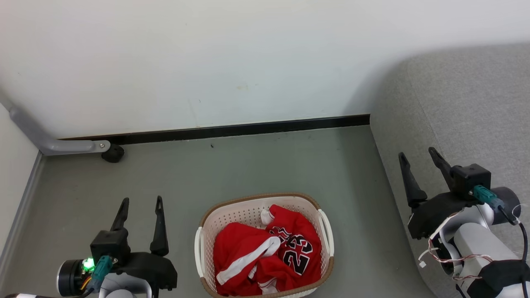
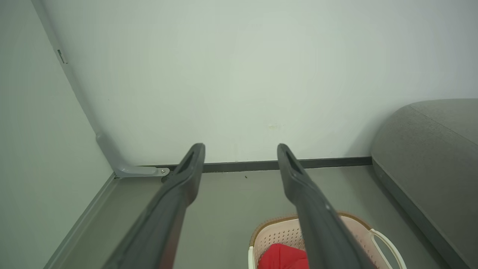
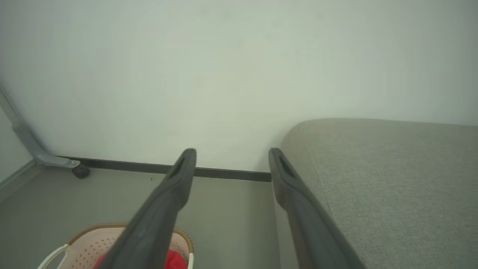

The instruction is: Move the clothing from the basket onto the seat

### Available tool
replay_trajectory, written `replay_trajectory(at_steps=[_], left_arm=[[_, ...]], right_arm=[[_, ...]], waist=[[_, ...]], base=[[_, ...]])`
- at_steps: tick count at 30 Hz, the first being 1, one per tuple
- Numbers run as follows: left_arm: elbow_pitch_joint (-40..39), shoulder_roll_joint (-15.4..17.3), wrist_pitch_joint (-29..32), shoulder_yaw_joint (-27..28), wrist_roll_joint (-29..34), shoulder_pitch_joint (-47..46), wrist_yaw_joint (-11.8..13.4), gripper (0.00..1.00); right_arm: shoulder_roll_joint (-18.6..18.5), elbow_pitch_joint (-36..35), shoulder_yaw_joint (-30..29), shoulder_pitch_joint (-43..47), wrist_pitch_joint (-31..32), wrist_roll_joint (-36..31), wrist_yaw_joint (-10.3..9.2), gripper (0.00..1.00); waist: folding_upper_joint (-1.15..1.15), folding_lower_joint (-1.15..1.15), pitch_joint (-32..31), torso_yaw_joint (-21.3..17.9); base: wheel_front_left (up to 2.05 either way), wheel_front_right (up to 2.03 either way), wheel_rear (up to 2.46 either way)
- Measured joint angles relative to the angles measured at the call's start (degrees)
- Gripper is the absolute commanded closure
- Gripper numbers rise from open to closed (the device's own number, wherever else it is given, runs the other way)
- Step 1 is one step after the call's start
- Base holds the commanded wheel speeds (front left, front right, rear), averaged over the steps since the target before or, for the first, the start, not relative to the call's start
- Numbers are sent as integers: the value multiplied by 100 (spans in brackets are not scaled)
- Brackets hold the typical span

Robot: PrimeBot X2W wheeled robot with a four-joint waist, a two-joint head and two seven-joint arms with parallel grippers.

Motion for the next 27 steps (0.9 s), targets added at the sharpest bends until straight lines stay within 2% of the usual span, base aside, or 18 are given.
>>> replay_trajectory(at_steps=[11, 16, 27], left_arm=[[64, -99, 0, 157, 99, 3, 8, 0], [10, -158, 0, 127, 145, 118, -9, 0], [-86, -358, 0, -147, 200, 105, -233, 0]], right_arm=[[31, -22, -120, 3, 0, -5, -53, 0], [30, -254, -193, 13, 0, -59, -53, 0], [-77, -872, -441, -36, -1, -161, -70, 0]], waist=[[0, 0, 15, 5], [0, 0, 101, 10], [0, 1, 665, 28]], base=[[0, 0, 0], [0, 0, 0], [0, 0, 0]])
